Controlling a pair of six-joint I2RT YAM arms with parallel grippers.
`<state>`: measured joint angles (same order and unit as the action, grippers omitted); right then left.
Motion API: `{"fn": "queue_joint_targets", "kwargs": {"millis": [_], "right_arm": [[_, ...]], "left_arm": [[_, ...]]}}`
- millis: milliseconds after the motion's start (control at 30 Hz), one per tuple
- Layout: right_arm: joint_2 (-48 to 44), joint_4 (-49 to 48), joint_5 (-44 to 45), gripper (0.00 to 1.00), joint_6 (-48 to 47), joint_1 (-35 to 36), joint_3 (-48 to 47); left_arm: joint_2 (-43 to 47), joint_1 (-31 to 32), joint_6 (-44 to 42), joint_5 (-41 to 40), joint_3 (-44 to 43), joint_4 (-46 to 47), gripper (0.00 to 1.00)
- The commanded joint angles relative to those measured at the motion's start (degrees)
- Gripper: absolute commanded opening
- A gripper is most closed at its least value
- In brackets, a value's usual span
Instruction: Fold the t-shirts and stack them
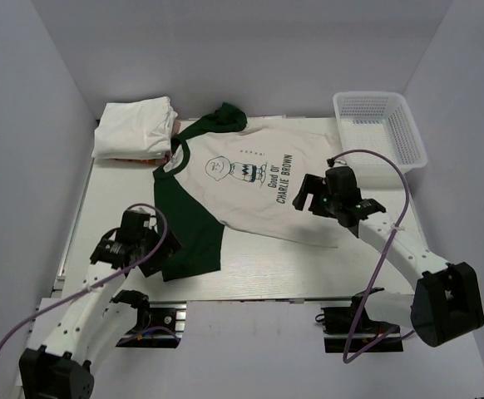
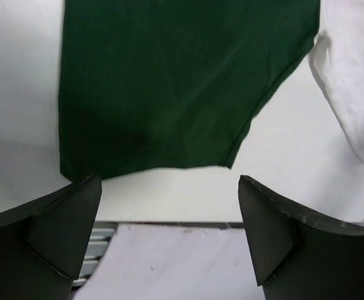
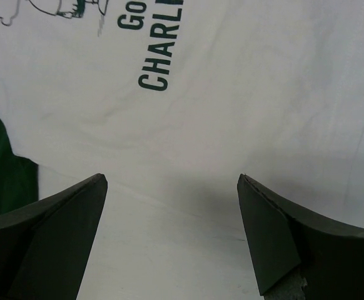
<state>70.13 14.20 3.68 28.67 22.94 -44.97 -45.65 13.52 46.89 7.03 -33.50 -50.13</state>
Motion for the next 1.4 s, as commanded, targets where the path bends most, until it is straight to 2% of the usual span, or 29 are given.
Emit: {"fn": "queue_joint_targets", "kwargs": {"millis": [0, 200, 367, 500, 567, 700, 800, 833, 900, 1133, 1367], "right_arm": [[-3.23, -4.7, 0.1, 0.9, 4.12, -0.09, 1.29], [-6.31, -3.91, 1.68, 0.9, 5.7, -0.26, 4.71], [-7.64, -3.39, 1.86, 0.9, 5.52, -0.18, 5.42], [-8.51, -0.23, 3.17, 0.9, 5.0, -0.26, 5.51], [-9.22, 2.22, 3.52, 0.9, 5.52, -0.44, 6.56], [-12.37, 4.87, 4.58, 0.9, 8.15, -0.35, 9.54], [-13.87, 8.38, 5.98, 0.9, 9.38, -0.7, 11.21], [-14.23, 9.87, 6.77, 0.9, 9.57, -0.7, 11.48], [-15.72, 13.29, 8.0, 0.9, 10.61, -0.79, 12.18], [-12.75, 19.56, 10.74, 0.9, 11.32, -1.67, 13.94], [-7.47, 10.52, 9.77, 0.9, 12.29, -2.46, 15.09]], "left_arm": [[5.12, -0.16, 7.93, 3.51, 3.25, -3.66, 1.0], [6.54, -0.68, 14.27, -1.3, 9.94, -6.56, 0.96], [6.01, -0.69, 17.88, -4.03, 13.19, -0.77, 0.89], [4.08, -0.69, 19.55, -7.37, 14.24, 0.12, 0.77], [3.29, -0.69, 21.38, -9.91, 15.03, 0.73, 0.75], [2.76, -0.69, 22.01, -12.38, 14.42, 0.03, 0.62], [2.76, -0.69, 22.01, -13.0, 14.42, 0.03, 0.47], [2.76, -0.69, 22.01, -13.0, 14.42, 0.99, 0.25], [2.15, -0.69, 21.4, -13.7, 14.42, 2.31, 0.0], [0.48, 0.02, 16.48, -12.66, 14.42, 7.67, 0.0], [0.47, 0.02, 14.55, -9.93, 14.95, 9.52, 0.0]]}}
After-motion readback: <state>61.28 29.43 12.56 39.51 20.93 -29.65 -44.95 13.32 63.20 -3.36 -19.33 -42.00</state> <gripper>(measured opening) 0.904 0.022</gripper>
